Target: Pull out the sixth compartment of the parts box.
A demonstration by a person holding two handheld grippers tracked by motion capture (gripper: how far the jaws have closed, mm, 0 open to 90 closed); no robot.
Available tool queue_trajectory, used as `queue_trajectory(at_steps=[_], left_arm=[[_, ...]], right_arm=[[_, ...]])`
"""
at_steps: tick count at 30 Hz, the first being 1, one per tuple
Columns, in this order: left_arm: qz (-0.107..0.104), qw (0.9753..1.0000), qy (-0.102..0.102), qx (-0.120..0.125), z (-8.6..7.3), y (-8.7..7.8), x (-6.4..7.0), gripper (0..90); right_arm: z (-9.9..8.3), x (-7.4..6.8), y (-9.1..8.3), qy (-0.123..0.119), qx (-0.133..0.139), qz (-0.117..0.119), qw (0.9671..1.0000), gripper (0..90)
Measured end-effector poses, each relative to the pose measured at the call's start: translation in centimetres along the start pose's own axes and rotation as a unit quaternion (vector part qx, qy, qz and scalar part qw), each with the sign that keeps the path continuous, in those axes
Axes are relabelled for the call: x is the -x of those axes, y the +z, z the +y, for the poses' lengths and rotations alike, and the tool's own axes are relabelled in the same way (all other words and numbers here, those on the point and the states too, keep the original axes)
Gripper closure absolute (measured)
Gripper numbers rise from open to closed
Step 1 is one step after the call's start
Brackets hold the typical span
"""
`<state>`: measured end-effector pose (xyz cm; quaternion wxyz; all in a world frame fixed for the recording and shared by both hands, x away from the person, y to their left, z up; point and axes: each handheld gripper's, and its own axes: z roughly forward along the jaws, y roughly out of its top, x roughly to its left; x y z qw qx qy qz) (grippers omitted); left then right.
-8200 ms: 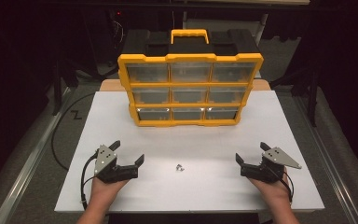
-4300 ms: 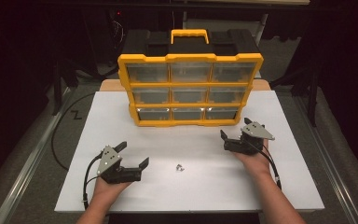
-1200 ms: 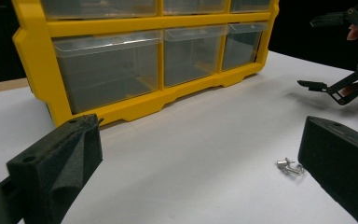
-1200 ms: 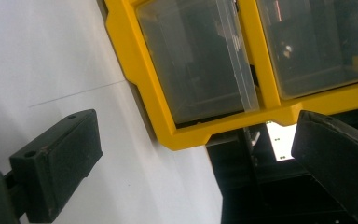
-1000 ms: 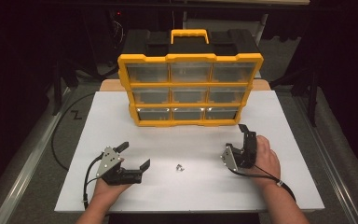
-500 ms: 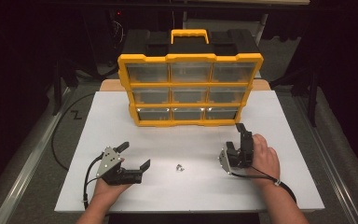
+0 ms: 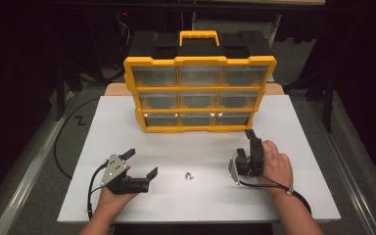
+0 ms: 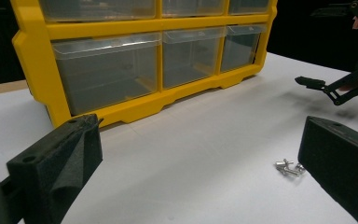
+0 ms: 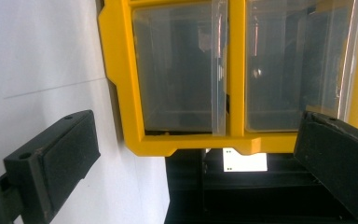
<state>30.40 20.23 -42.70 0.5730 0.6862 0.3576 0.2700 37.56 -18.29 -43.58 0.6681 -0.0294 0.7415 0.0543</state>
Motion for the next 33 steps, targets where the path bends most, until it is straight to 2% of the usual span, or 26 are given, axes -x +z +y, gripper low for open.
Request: queue_trajectory(at_steps=[9,10,18,27,33], left_arm=[[-0.001,1.0,0.002,0.0,0.0,0.0,0.0,0.5],[0.0,1.0,0.002,0.0,0.0,0.0,0.0,0.5],[-0.003,1.0,0.003,-0.002,0.0,0.0,0.0,0.5],[-0.004,1.0,0.003,-0.001,0.0,0.0,0.0,0.5],[-0.005,1.0,0.003,-0.001,0.0,0.0,0.0,0.5]], right_arm=[[-0.2,0.1,0.1,0.001,-0.005,-0.002,1.0,0.9],[-0.2,0.3,0.1,0.009,-0.01,-0.003,0.9999,1.0],[0.3,1.3,0.1,0.014,-0.011,-0.004,0.9998,1.0],[1.4,3.2,0.3,0.003,-0.005,-0.01,0.9999,1.2],[1.8,4.6,0.4,0.005,-0.006,-0.014,0.9999,1.9]])
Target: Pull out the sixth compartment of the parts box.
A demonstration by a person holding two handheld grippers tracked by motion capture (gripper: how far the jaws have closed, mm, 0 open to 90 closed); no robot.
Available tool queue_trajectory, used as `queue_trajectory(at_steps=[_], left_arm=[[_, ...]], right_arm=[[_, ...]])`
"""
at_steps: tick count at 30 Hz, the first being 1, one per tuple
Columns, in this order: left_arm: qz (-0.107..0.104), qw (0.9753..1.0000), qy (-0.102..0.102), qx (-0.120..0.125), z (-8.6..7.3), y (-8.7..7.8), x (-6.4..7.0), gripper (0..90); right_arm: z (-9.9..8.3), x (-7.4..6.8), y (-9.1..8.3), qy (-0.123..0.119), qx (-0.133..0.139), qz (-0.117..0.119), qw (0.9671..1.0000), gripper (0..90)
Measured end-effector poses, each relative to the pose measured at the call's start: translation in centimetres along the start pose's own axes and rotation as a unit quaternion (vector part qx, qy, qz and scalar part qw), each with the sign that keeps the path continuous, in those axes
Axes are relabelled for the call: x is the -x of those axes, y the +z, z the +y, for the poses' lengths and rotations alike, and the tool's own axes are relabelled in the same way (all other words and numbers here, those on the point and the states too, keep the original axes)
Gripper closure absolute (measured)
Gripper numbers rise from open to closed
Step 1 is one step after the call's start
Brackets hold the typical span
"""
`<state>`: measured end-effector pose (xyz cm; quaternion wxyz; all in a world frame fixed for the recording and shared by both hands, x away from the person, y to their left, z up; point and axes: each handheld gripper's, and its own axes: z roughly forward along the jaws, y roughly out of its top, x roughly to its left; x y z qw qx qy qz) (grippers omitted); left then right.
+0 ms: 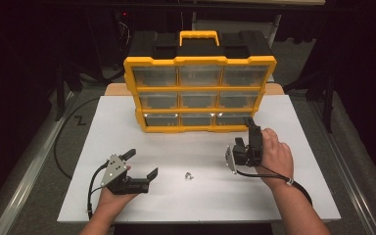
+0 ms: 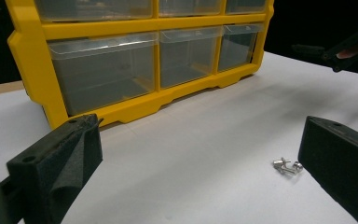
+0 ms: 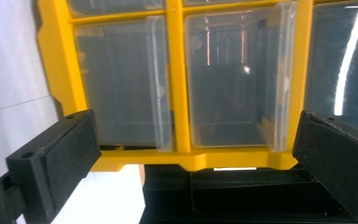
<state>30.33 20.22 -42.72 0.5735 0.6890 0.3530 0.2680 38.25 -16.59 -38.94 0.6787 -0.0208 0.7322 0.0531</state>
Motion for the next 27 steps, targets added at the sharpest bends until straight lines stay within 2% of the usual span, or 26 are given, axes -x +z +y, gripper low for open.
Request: queue_trajectory(at_steps=[3,5,10,14,15,21,27], left_arm=[[-0.001,1.0,0.0,0.001,0.0,0.0,0.0,0.5],[-0.001,1.0,0.0,0.001,0.0,0.0,0.0,0.5],[-0.002,1.0,-0.001,-0.001,0.0,0.0,0.0,0.5],[-0.004,1.0,-0.001,0.0,0.0,0.0,0.0,0.5],[-0.004,1.0,-0.001,0.0,0.0,0.0,0.0,0.5],[-0.006,1.0,-0.002,0.002,0.0,-0.1,0.0,0.5],[-0.01,0.9999,-0.003,0.002,0.0,0.0,0.0,0.5]], right_arm=[[0.0,0.5,0.2,0.006,0.0,-0.003,1.0,2.5],[0.1,0.9,0.3,0.0,-0.002,-0.003,1.0,2.5],[0.0,1.5,0.6,0.007,-0.006,0.004,0.9999,2.7],[0.1,2.3,1.0,0.004,-0.008,0.002,1.0,3.2],[0.0,2.5,1.4,0.011,-0.006,-0.002,0.9999,3.3],[0.1,3.6,2.3,0.001,-0.015,-0.001,0.9999,4.2],[0.2,4.2,3.0,0.009,-0.017,0.001,0.9998,7.1]])
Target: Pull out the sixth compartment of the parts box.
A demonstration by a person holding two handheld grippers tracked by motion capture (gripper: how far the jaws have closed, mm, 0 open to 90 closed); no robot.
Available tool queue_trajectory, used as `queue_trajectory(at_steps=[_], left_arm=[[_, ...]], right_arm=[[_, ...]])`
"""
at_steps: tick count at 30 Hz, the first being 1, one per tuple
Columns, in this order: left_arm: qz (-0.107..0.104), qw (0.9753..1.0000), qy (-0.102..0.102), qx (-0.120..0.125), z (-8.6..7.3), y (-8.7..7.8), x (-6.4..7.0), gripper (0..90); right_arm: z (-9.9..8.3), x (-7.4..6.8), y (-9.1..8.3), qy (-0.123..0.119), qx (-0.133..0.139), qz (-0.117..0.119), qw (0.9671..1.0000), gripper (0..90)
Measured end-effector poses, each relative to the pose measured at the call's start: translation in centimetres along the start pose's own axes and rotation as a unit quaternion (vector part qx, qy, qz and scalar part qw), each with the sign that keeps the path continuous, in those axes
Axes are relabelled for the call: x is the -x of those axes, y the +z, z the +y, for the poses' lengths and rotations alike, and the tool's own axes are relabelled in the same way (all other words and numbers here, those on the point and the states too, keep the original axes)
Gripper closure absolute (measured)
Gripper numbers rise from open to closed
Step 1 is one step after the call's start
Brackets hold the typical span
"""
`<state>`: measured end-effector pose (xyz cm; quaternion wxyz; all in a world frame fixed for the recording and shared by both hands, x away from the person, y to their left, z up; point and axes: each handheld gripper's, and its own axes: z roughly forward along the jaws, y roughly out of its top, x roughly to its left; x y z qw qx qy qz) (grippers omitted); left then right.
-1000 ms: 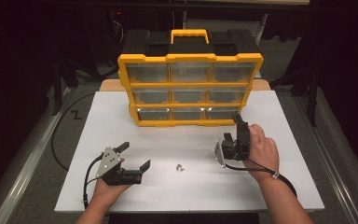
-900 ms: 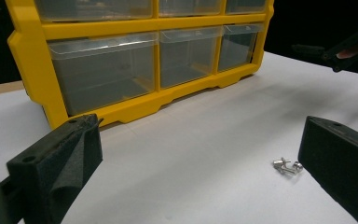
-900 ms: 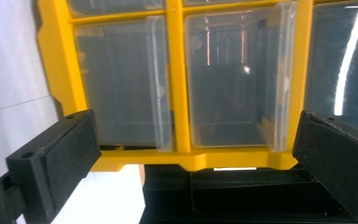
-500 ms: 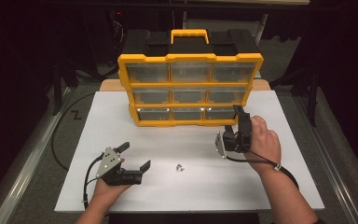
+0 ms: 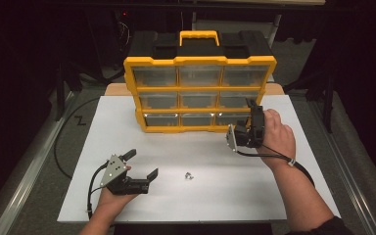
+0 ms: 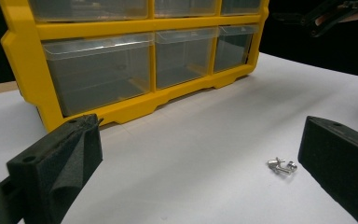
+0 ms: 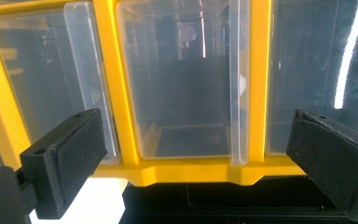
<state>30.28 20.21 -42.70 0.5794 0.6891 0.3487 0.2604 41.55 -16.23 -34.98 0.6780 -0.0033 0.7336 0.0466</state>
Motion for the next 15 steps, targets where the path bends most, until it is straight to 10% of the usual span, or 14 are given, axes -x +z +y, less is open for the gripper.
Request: queue_trajectory(at_steps=[15], left_arm=[[-0.005,1.0,0.002,0.001,0.0,0.0,0.1,0.5]], right_arm=[[1.3,2.1,1.4,-0.003,0.011,-0.006,0.9999,27.0]])
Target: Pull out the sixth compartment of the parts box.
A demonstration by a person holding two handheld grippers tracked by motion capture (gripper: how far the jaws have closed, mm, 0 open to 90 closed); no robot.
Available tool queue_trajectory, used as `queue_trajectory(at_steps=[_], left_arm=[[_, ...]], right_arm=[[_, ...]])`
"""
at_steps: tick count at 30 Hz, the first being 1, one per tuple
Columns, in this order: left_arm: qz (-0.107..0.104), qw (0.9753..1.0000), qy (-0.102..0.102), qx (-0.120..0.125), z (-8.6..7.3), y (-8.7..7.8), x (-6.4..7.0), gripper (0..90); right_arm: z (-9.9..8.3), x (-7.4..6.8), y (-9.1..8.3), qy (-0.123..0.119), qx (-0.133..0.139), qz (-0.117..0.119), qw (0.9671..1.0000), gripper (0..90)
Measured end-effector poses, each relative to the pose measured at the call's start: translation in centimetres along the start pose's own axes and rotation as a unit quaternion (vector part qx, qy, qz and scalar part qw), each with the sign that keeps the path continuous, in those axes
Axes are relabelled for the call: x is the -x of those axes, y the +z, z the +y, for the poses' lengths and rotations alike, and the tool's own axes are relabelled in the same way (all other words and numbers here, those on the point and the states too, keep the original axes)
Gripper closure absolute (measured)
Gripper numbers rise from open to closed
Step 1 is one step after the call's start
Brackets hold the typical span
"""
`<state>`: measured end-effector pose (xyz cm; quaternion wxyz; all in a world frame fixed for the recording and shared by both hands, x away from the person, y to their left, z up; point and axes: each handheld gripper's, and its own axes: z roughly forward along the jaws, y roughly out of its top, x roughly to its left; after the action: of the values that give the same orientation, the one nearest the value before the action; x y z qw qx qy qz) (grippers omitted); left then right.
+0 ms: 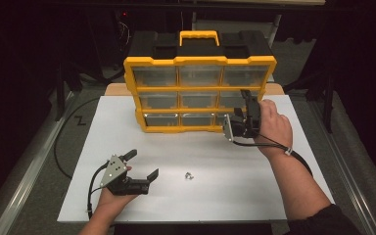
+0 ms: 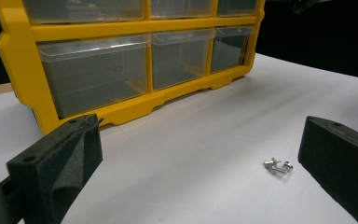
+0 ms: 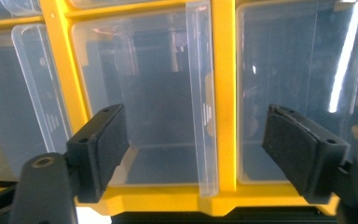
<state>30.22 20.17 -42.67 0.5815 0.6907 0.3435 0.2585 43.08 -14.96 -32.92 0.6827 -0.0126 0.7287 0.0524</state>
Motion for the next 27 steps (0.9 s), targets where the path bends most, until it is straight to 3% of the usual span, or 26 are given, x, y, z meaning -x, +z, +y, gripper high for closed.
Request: queue_trajectory(at_steps=[8,10,17,27], left_arm=[[-0.003,1.0,0.001,0.0,0.0,0.0,0.1,0.5],[-0.004,1.0,0.001,0.001,0.0,0.1,0.1,0.5],[-0.008,1.0,0.002,-0.001,0.0,0.2,0.2,0.5],[-0.003,1.0,0.003,0.003,0.0,0.1,0.1,0.5]], right_arm=[[0.6,0.4,0.4,0.01,-0.017,0.016,0.9997,40.8],[0.7,0.6,0.5,-0.002,-0.015,0.013,0.9998,44.6],[0.8,1.0,0.9,-0.001,-0.034,0.023,0.9992,63.8],[0.9,1.3,1.2,-0.008,-0.042,0.031,0.9986,74.5]])
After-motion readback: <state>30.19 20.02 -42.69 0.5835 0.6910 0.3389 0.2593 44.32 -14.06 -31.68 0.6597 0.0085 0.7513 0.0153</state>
